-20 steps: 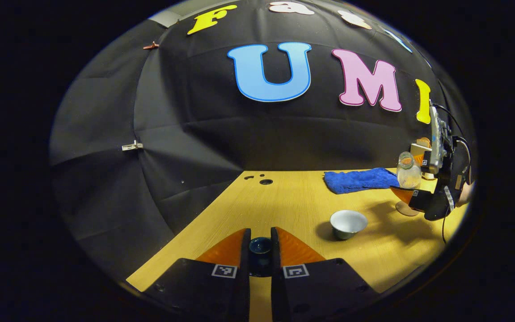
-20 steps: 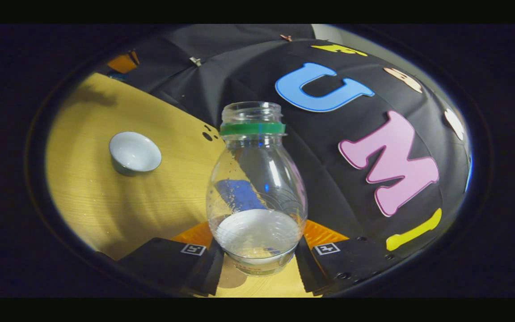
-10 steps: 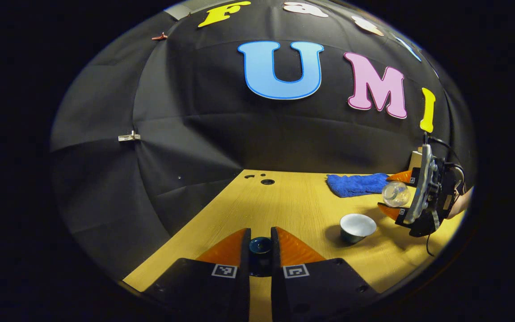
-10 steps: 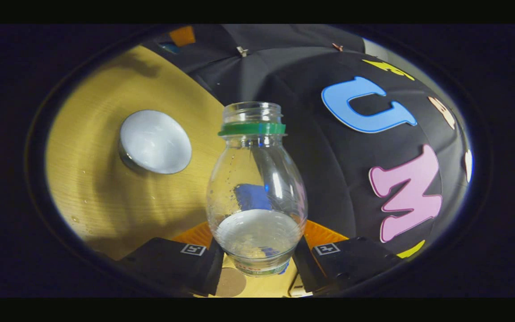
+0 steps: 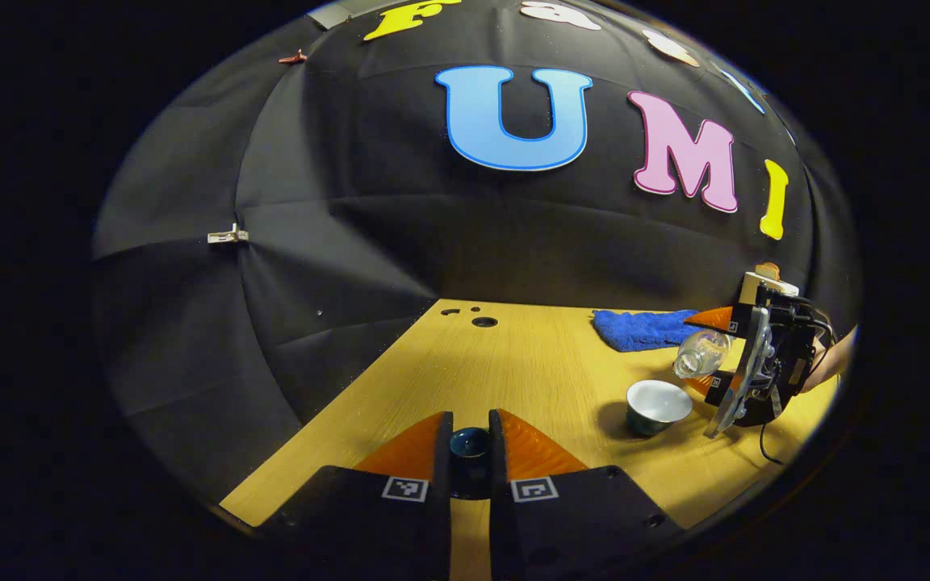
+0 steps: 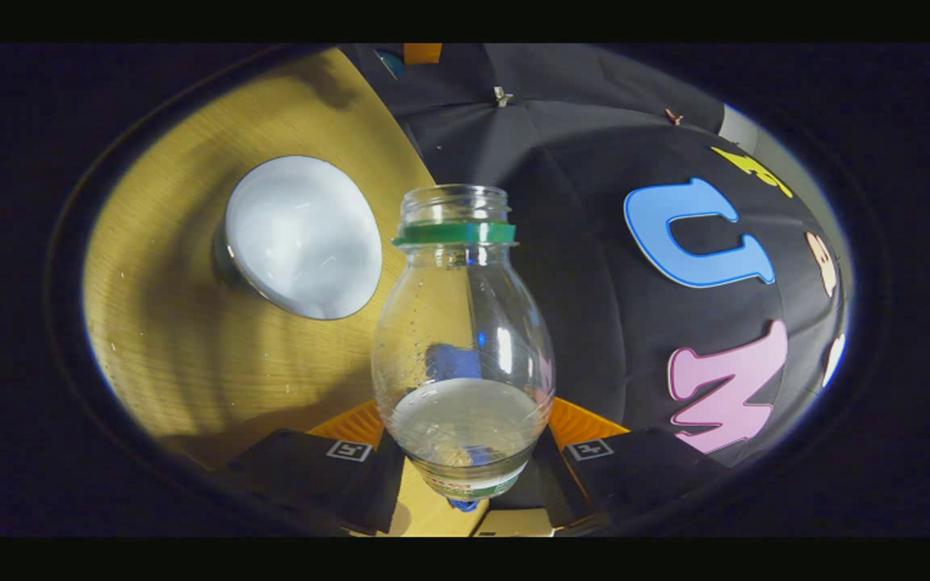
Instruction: Open the teacup lid with one hand, grasp the water bottle and pour water into the teacup with the other hand; after pouring, place the water bottle on the coaster and then close the teacup lid.
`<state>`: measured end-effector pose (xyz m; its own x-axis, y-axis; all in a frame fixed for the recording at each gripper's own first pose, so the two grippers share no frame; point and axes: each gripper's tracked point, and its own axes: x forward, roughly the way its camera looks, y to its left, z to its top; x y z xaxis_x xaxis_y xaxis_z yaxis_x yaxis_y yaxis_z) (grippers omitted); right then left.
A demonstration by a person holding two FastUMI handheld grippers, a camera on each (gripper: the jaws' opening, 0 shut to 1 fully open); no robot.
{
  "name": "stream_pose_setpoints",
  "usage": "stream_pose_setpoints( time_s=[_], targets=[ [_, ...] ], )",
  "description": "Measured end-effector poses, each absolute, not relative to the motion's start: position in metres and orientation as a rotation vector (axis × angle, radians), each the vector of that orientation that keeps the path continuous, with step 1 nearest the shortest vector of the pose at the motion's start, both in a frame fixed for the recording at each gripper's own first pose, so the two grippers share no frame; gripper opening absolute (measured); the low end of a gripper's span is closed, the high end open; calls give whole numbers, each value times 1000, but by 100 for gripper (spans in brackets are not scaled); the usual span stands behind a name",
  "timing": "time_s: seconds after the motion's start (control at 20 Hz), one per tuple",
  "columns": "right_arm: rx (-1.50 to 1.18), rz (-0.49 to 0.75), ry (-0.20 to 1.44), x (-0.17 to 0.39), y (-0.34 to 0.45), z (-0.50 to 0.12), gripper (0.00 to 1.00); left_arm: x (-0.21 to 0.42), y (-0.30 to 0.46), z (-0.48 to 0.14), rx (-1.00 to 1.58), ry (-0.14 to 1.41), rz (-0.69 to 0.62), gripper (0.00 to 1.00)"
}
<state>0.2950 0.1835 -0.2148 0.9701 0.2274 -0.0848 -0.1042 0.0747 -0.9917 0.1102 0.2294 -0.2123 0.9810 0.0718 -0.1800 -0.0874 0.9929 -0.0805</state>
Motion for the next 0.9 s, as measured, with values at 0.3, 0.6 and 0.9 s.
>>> stream_pose_setpoints(
  time_s=[0.3,0.6,0.9],
  targets=[
    [-1599,238,-174,303,187,-210,72,109,235,-219,-90,194,80,23],
    [-1666,249,-217,307,194,-215,72,108,234,-221,-90,201,72,23],
    [-1728,244,-264,308,197,-212,72,109,232,-221,-77,197,58,23]
  ],
)
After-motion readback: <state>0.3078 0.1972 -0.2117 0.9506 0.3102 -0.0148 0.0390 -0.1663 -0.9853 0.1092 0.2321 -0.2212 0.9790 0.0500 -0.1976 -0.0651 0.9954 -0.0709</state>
